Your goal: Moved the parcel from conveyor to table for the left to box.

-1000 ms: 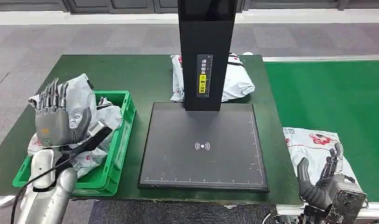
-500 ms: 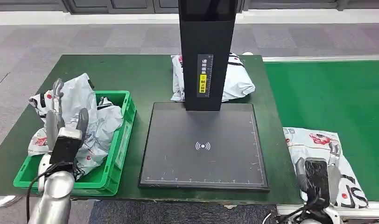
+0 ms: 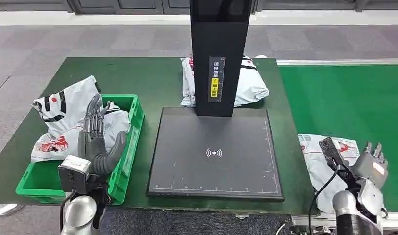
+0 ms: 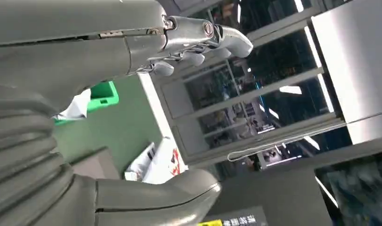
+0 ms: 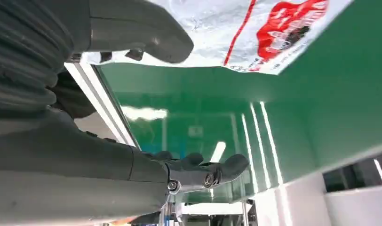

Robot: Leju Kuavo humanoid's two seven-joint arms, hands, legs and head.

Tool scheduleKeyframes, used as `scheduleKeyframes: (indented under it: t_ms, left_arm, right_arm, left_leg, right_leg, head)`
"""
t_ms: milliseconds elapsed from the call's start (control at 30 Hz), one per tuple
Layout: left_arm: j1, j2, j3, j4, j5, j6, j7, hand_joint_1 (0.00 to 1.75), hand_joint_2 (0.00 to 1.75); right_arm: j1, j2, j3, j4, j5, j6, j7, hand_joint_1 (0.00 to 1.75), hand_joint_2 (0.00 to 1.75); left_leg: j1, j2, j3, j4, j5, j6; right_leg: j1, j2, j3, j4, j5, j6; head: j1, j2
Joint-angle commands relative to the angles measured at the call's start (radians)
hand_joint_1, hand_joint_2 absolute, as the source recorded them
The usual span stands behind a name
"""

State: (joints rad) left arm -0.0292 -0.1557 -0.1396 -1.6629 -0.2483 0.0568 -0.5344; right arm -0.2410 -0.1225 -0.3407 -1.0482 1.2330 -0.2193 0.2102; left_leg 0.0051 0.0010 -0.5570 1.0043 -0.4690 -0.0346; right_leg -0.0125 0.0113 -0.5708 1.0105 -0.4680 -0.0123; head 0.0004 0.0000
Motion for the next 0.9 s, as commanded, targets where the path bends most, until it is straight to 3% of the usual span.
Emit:
scheduleKeyframes:
  t_ms: [33,133,267,733,767,800,900]
  left_arm:
    - [-0.027,-0.017,0.005,0.051,0.010,-0.037,0.009,0.00,1.75]
    - [-0.046,-0.012,0.004,0.077,0.010,-0.056,0.012,0.00,1.75]
    - [-0.074,-0.003,-0.002,0.108,0.010,-0.063,0.014,0.00,1.75]
    - [-0.063,0.014,0.031,0.101,0.014,-0.060,0.021,0.00,1.75]
    - [-0.063,0.014,0.031,0.101,0.014,-0.060,0.021,0.00,1.75]
    - [-0.062,0.013,0.033,0.100,0.013,-0.060,0.023,0.00,1.75]
    - [-0.046,0.013,0.045,0.080,0.007,-0.056,0.033,0.00,1.75]
  right_arm:
    - [-0.162,-0.077,-0.002,0.374,0.031,0.055,-0.004,0.00,1.75]
    - [-0.169,-0.090,0.061,0.479,0.057,0.182,-0.045,0.00,1.75]
    - [-0.161,-0.086,0.138,0.577,0.095,0.269,-0.072,0.00,1.75]
    - [-0.207,-0.089,0.182,0.638,0.108,0.348,-0.074,0.00,1.75]
    - [-0.207,-0.089,0.182,0.638,0.108,0.348,-0.074,0.38,1.75]
    - [-0.214,-0.083,0.161,0.636,0.088,0.324,-0.062,1.75,1.75]
    - [-0.251,-0.055,0.110,0.623,0.043,0.262,-0.043,1.75,1.75]
  left_leg:
    - [0.001,0.001,0.000,-0.003,0.002,0.002]
    - [0.000,-0.001,0.001,-0.001,0.001,0.001]
    - [0.002,-0.002,0.000,-0.005,0.004,0.002]
    - [0.002,-0.003,-0.002,0.000,0.003,0.002]
    - [0.002,-0.003,-0.001,0.001,0.003,0.002]
    - [0.002,-0.003,-0.003,0.000,0.004,0.002]
    - [0.002,-0.003,-0.002,0.001,0.003,0.002]
  right_leg:
    - [0.001,-0.001,0.001,-0.005,0.003,0.001]
    - [0.000,-0.002,0.001,-0.002,0.001,0.001]
    - [0.003,-0.005,0.003,-0.008,0.004,0.001]
    - [0.003,-0.004,0.001,-0.003,0.003,0.001]
    - [0.002,-0.004,0.001,-0.002,0.003,0.002]
    - [0.003,-0.004,0.001,-0.003,0.004,0.002]
    - [0.003,-0.004,0.002,-0.003,0.004,0.003]
  head:
    - [0.000,0.000]
    - [0.000,0.000]
    - [0.000,0.000]
    - [0.000,0.000]
    - [0.000,0.000]
    - [0.000,0.000]
    - [0.000,0.000]
